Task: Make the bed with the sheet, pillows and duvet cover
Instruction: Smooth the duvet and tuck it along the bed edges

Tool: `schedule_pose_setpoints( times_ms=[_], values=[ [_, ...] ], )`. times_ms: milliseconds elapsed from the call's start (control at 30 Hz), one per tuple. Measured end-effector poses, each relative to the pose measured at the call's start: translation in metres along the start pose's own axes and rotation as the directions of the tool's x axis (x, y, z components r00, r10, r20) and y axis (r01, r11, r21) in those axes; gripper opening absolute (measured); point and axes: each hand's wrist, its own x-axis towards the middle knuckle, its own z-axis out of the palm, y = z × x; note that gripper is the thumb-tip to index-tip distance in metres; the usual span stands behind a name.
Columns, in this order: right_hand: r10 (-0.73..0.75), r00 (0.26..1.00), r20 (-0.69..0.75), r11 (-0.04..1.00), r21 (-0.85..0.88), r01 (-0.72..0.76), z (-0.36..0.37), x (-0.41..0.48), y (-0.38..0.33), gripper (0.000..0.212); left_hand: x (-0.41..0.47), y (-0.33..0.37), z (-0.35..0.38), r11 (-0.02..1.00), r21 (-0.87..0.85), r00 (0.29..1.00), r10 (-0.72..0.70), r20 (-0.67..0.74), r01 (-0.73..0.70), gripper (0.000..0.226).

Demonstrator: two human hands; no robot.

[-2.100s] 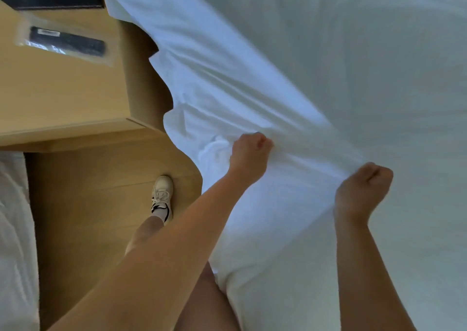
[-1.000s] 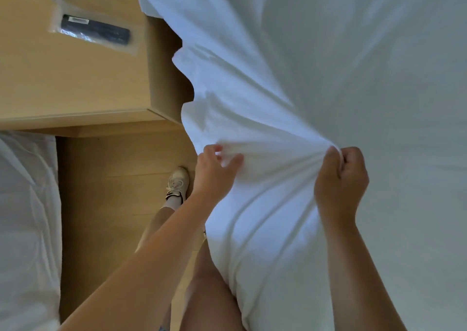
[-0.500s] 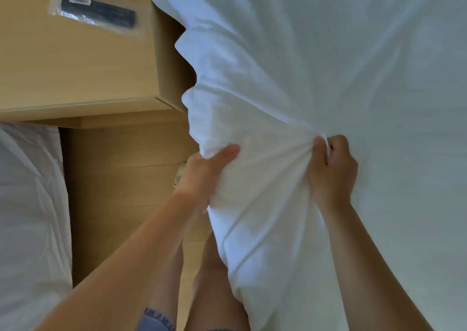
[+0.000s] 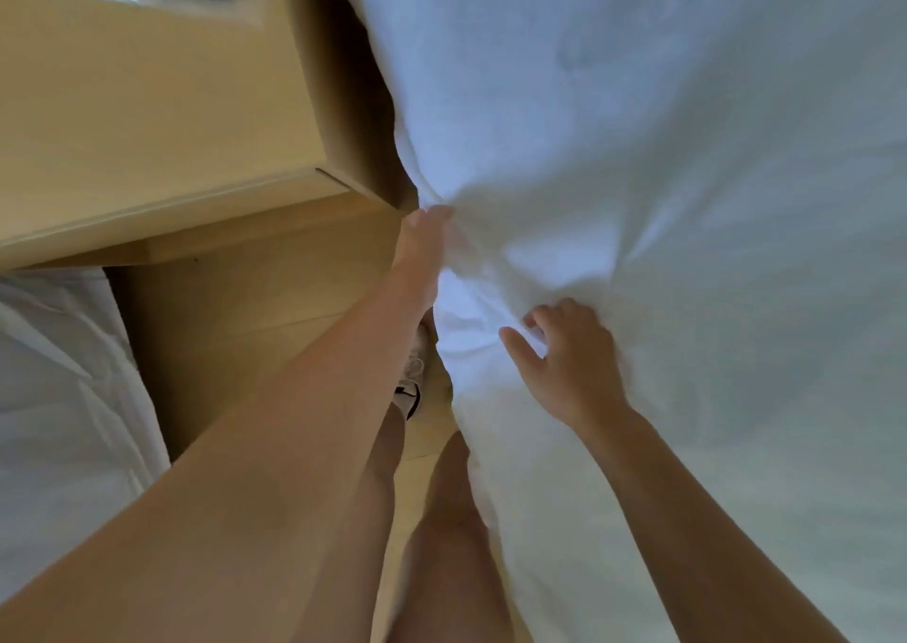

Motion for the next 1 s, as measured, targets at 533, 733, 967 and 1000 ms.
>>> schedule_pose_setpoints(
  times_ms=[533, 733, 967, 1000],
  values=[
    [0.377, 0.763, -0.525, 0.923, 0.276, -0.267, -0.069, 0.067, -0.006, 0.033, 0.016, 0.036, -0.001, 0.809, 0.508, 0.932, 0.361, -0.031, -0.297, 0.032],
    [0.497, 0.789, -0.361, 0.868, 0.208, -0.451, -0.092, 0.105, -0.015, 0.030, 0.007, 0.096, 0.032, 0.850, 0.395, 0.926, 0.378, 0.000, -0.348, 0.055],
    [0.234, 0.933, -0.272, 0.970, 0.000, -0.243, -0.118, 0.156, -0.022, 0.056, 0.005, 0.150, 0.047, 0.871, 0.425, 0.968, 0.242, 0.069, -0.248, 0.023],
    [0.181, 0.962, -0.203, 0.972, -0.113, -0.207, -0.116, 0.166, -0.025, 0.057, 0.007, 0.149, 0.050, 0.819, 0.489, 0.953, 0.280, 0.116, -0.300, 0.010]
  ],
)
